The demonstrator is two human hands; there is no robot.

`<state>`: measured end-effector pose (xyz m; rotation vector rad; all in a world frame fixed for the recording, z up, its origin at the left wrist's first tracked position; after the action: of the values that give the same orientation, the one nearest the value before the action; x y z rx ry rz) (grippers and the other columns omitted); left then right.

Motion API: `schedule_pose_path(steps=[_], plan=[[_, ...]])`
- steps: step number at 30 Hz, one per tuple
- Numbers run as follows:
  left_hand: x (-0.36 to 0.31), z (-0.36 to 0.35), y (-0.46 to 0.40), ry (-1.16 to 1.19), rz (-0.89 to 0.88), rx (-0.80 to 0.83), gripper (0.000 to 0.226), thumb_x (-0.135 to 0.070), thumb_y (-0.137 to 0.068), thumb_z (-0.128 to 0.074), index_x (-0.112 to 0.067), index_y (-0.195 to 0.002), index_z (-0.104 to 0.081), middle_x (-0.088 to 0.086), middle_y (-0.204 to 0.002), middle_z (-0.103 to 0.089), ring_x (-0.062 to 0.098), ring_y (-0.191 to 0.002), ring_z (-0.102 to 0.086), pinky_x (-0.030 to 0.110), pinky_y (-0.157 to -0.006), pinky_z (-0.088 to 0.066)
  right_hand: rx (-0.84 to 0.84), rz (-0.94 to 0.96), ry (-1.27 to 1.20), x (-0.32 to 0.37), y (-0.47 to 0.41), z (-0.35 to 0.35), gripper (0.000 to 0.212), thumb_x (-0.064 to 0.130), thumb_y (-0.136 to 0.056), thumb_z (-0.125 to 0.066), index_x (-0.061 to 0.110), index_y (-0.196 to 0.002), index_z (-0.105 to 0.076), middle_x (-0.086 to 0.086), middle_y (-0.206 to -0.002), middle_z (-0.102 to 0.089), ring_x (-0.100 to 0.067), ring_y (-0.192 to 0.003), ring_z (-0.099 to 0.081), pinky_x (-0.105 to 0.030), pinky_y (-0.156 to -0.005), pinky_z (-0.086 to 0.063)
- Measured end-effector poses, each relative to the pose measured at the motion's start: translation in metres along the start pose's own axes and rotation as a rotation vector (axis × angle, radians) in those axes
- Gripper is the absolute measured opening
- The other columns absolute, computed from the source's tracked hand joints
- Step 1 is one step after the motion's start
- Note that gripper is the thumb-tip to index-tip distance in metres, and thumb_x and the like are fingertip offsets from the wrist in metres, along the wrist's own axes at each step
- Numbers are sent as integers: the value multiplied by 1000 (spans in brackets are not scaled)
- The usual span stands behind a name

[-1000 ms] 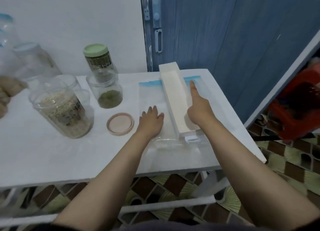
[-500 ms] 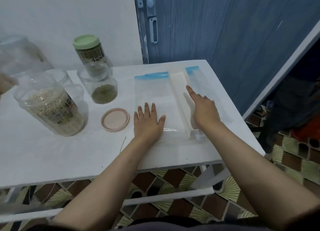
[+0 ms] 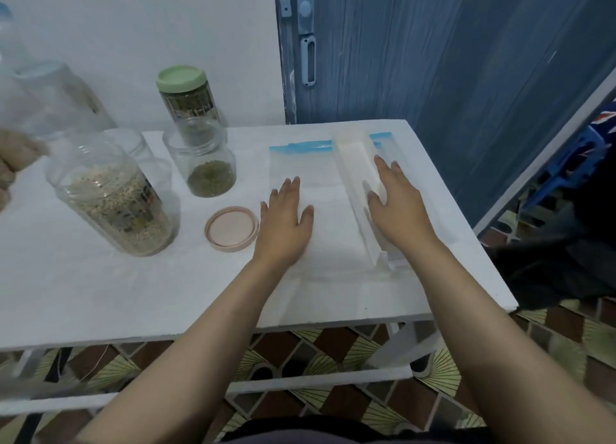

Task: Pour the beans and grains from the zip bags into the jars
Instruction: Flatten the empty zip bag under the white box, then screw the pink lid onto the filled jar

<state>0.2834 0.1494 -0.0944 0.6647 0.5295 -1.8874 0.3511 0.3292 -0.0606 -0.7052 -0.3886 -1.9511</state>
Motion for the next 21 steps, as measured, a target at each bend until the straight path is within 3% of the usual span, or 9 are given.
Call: schedule_pose_path(steps=[4,7,10,14,16,19,21], plan=[[-18,54,15,97,-46,-139,55,-26,-106,-40,-25,-157,-21,-7,-165,-17,15,-153,-8,38,-125,-1,-5,84,-273,56,22,3,57,28,-104,-49,38,-156,-26,15,-161,-28,-8,-147,-28,-16,-110,-20],[-19,107,30,175,-165,-288,52,-22,-102,-45,-23,-153,-34,-5,-162,-26,15,-152,-16,39,-125,-6,26,135,-358,104,32,-5,54,31,-103,-51,45,-151,-31,25,-150,-37,-2,-136,-40,-15,-102,-28],[-5,162,44,114,-219,-398,51,-23,-96,-44,-22,-147,-44,-2,-160,-32,15,-150,-20,32,-121,1,120,182,-363,150,35,-26,52,30,-102,-52,44,-150,-35,21,-151,-39,-5,-136,-41,-19,-102,-32],[24,225,51,-35,-215,-437,50,-27,-93,-42,-24,-143,-49,-3,-158,-35,24,-151,-18,46,-122,1,227,233,-211,194,28,-76,54,30,-101,-52,34,-153,-35,10,-157,-38,-14,-142,-36,-20,-105,-28],[45,244,45,-114,-164,-390,50,-32,-94,-41,-26,-143,-48,-4,-159,-33,26,-152,-15,49,-120,5,311,215,-27,199,18,-117,57,35,-100,-53,32,-153,-33,1,-159,-35,-26,-144,-33,-30,-112,-28],[83,257,33,-198,-20,-250,49,-35,-102,-44,-30,-150,-37,-5,-165,-17,27,-153,-5,60,-118,8,520,52,278,176,9,-183,70,54,-96,-51,39,-156,-18,-2,-167,-6,-43,-150,-10,-53,-119,-14],[105,258,29,-191,33,-155,53,-40,-102,-43,-31,-153,-30,-6,-166,-10,24,-153,-3,61,-118,7,483,14,311,163,9,-203,73,62,-94,-49,39,-156,-19,-3,-166,-4,-43,-148,-9,-56,-118,-14]])
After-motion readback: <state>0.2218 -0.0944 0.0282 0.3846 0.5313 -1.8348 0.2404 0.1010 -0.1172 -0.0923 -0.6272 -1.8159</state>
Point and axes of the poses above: each hand's wrist, its own y-axis away from the middle knuckle, its own z-axis out of the back of the hand, x = y × z, the point moved 6 cm from there along -y, towards the middle knuckle
